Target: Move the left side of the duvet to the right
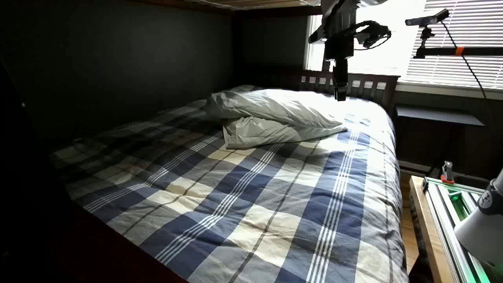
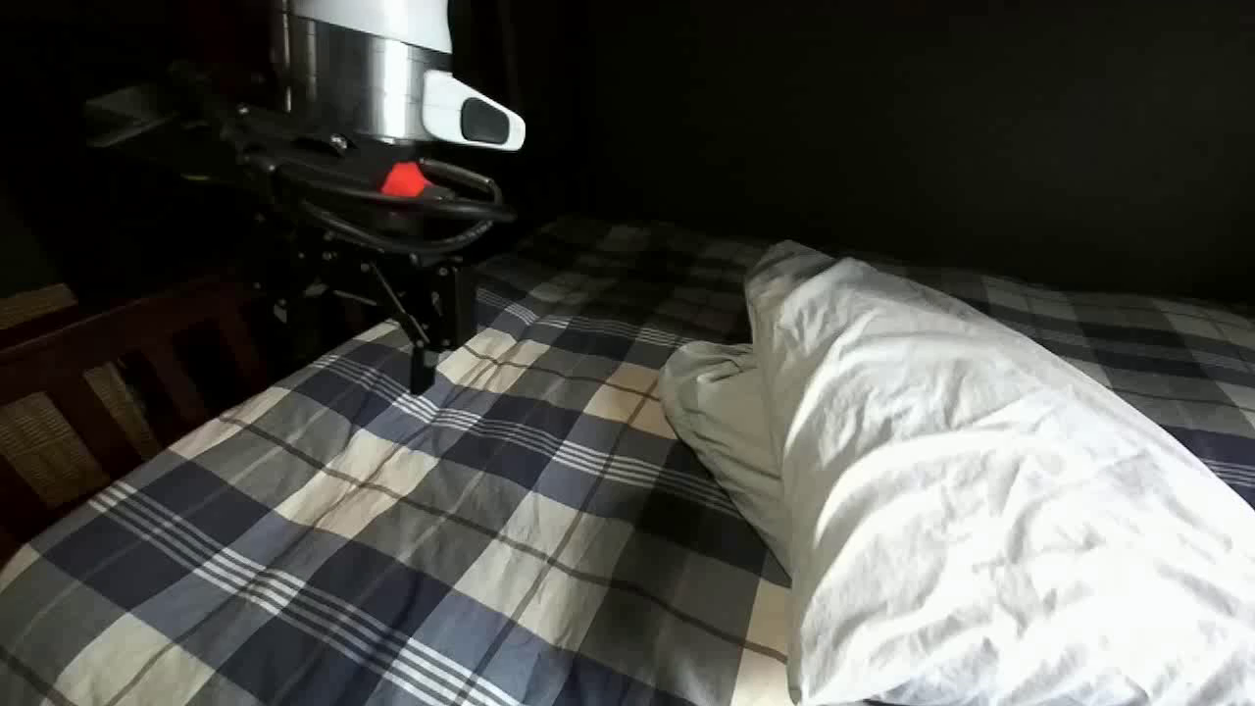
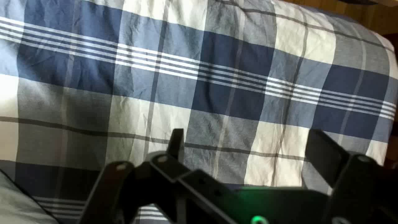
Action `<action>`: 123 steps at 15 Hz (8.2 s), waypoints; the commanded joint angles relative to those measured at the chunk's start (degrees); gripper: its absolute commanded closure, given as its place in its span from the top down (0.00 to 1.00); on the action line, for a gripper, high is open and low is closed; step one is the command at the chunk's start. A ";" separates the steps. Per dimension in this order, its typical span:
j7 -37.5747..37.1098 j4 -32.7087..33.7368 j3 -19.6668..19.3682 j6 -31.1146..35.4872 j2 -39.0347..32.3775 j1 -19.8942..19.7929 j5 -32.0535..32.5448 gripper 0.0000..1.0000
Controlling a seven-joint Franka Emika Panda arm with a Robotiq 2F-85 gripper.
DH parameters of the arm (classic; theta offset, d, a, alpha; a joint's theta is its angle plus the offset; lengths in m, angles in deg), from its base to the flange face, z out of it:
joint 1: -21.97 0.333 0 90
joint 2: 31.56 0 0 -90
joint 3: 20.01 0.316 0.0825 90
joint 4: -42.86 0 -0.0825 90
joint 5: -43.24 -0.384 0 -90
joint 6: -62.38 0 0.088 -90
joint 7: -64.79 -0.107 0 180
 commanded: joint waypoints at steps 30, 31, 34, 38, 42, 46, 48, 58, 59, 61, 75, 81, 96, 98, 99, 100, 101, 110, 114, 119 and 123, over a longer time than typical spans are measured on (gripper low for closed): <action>-15.85 -16.72 20.15 35.10 -7.96 9.84 -20.06 1.00; -16.91 -16.36 21.30 35.13 -9.14 10.39 -20.01 1.00; -17.97 -15.30 22.50 35.19 -11.38 10.84 -20.02 1.00; -17.97 -15.06 22.42 35.19 -11.63 10.73 -20.02 1.00; -18.49 -11.93 24.98 37.54 -16.32 12.97 -21.64 1.00; -23.52 -8.56 29.17 39.39 -22.43 14.84 -20.98 1.00; -28.18 -7.27 30.94 40.94 -25.42 15.51 -22.19 1.00; -65.98 -0.80 17.09 53.76 -38.46 37.10 5.59 1.00; -59.43 -4.54 23.75 55.91 -34.89 29.52 -1.09 1.00; -60.90 -3.96 22.95 55.83 -35.76 31.13 -0.23 1.00; -57.87 -0.46 23.10 58.67 -41.25 30.13 0.80 1.00; -48.75 1.86 27.70 66.43 -47.88 25.50 -2.13 1.00; -45.22 7.89 27.91 67.67 -56.61 26.64 -2.57 0.31; -45.09 7.64 27.98 67.70 -56.29 26.58 -2.58 0.17; -45.10 7.55 27.87 67.50 -56.04 26.76 -2.53 0.10; -45.05 7.49 27.94 67.42 -55.85 26.75 -2.53 0.01; -45.08 7.33 27.66 67.29 -55.49 27.13 -2.43 0.00; -46.62 3.94 24.82 63.13 -48.47 30.01 -2.03 0.01; -50.09 -2.35 19.32 63.57 -39.65 33.63 -0.99 0.01; -61.62 -11.30 2.55 63.05 -27.04 42.94 10.37 0.01; -72.49 -9.79 -12.98 55.19 -21.40 47.73 28.10 0.01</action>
